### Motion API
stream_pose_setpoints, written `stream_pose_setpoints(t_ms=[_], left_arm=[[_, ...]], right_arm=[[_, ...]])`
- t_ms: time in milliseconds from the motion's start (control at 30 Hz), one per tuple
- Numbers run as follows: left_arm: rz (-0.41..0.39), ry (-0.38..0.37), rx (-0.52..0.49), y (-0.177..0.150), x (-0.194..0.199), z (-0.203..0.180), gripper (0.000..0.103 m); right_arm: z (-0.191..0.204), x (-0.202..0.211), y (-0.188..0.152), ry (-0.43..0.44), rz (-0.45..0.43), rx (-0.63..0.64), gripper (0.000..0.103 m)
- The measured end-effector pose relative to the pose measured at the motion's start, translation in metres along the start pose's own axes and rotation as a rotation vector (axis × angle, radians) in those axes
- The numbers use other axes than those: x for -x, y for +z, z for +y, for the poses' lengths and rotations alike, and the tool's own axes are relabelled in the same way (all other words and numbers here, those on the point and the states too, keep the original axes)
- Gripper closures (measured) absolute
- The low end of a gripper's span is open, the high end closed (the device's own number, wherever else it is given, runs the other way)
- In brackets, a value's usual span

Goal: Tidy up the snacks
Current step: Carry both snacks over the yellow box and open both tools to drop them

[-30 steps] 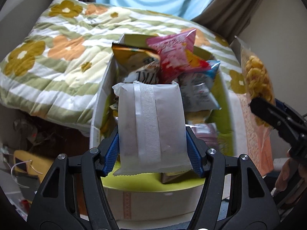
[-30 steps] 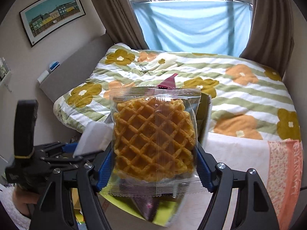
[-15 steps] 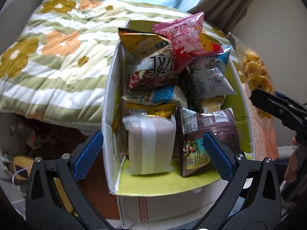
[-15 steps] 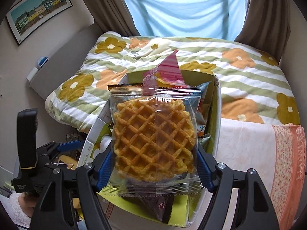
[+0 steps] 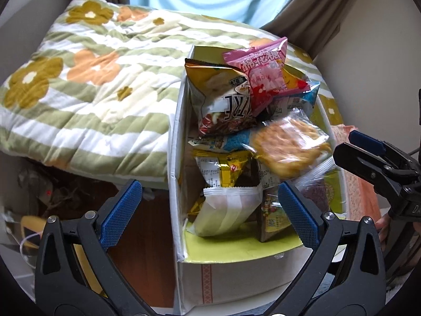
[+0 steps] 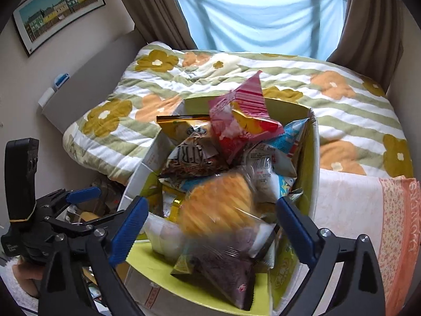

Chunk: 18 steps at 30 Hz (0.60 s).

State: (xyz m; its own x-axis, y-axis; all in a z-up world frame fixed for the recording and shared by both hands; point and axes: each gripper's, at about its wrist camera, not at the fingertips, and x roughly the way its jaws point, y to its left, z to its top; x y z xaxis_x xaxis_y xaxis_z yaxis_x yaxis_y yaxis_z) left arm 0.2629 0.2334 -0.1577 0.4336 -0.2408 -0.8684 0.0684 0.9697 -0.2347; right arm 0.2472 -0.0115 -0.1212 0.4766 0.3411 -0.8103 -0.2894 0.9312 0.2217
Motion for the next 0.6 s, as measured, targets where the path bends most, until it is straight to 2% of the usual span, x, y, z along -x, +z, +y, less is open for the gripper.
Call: stream_pose_setpoints(t_ms=[167, 300, 400, 600], left_arm=[[-0.016, 0.025, 0.006, -0.007, 0.009, -0.006, 0.000], [-0.048, 0.050, 0.003, -0.011, 0.022, -0.016, 0.000], [-0.087, 0.071, -0.003, -0.014, 0.038, -0.032, 0.000], [-0.195, 0.062, -0.030, -0.026, 0.080, -0.080, 0.000]], right_arm=[[-0.003, 0.004, -0.007, -0.040, 0.005, -0.004, 0.006], [-0.014, 0.016, -0.010, -0.009, -0.022, -0.040, 0.006], [-0.023, 0.034, -0.014, -0.016, -0.055, -0.032, 0.006], [-0.044, 0.089, -0.027, -0.050, -0.143, -0.015, 0.006]])
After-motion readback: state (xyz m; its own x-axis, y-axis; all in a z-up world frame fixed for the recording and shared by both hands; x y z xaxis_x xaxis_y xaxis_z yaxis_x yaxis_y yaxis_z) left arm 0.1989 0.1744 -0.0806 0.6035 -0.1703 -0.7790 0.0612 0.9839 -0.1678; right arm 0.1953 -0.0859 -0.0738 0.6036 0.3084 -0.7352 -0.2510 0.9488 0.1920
